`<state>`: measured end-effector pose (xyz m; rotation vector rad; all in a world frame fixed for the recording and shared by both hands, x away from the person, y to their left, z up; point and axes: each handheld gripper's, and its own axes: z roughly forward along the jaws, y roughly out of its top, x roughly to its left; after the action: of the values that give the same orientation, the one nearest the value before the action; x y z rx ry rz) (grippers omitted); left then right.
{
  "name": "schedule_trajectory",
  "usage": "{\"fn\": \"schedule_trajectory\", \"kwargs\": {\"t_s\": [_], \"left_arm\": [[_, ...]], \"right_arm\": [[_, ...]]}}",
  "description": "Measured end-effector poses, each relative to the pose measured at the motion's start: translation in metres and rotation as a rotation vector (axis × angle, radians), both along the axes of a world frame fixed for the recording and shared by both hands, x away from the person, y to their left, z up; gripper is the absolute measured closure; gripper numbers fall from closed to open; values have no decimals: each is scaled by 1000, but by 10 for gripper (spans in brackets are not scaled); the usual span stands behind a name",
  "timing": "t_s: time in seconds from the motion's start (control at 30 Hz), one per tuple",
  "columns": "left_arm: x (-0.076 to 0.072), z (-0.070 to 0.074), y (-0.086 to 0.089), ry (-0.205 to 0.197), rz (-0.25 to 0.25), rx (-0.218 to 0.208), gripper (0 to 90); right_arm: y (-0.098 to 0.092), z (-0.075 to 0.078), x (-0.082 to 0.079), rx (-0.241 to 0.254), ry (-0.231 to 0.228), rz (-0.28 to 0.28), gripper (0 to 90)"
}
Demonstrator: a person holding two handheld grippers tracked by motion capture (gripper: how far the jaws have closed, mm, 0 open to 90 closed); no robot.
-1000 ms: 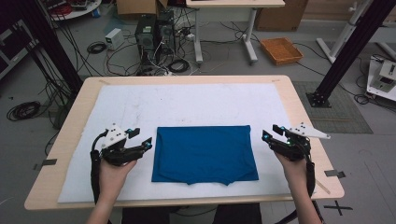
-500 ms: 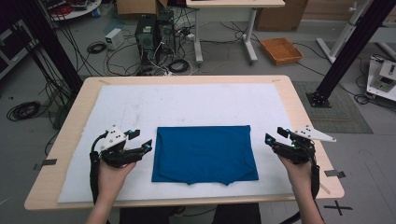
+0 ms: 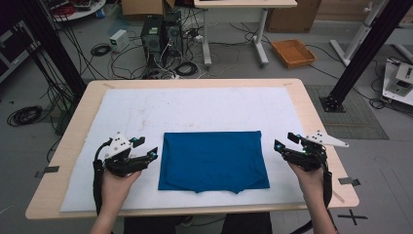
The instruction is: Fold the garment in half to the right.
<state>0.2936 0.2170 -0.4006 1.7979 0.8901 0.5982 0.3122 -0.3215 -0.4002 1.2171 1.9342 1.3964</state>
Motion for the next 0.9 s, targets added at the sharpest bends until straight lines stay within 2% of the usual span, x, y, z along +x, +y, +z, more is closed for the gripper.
{"fn": "schedule_trajectory", "kwargs": {"t_s": [0.13,0.3,0.5,0.67,0.77,0.9], "left_arm": [[1,-1,-1,11,-5,0,377],[4,-4,-4,43,-18,3,355],[2,-1,-10,63,-21,5,350],[-7,-1,-8,114,5,-21,358],[-14,-5,-5,168,19,-67,361],[-27,-17,-2,241,36,-106,361]], "right_arm": [[1,0,1,4,-1,4,322],[1,-2,2,5,9,1,304],[-3,-2,0,6,14,-4,289],[-6,-2,-1,8,12,-20,281],[-7,-3,0,6,15,-19,281],[-7,-4,0,5,9,-13,281]]}}
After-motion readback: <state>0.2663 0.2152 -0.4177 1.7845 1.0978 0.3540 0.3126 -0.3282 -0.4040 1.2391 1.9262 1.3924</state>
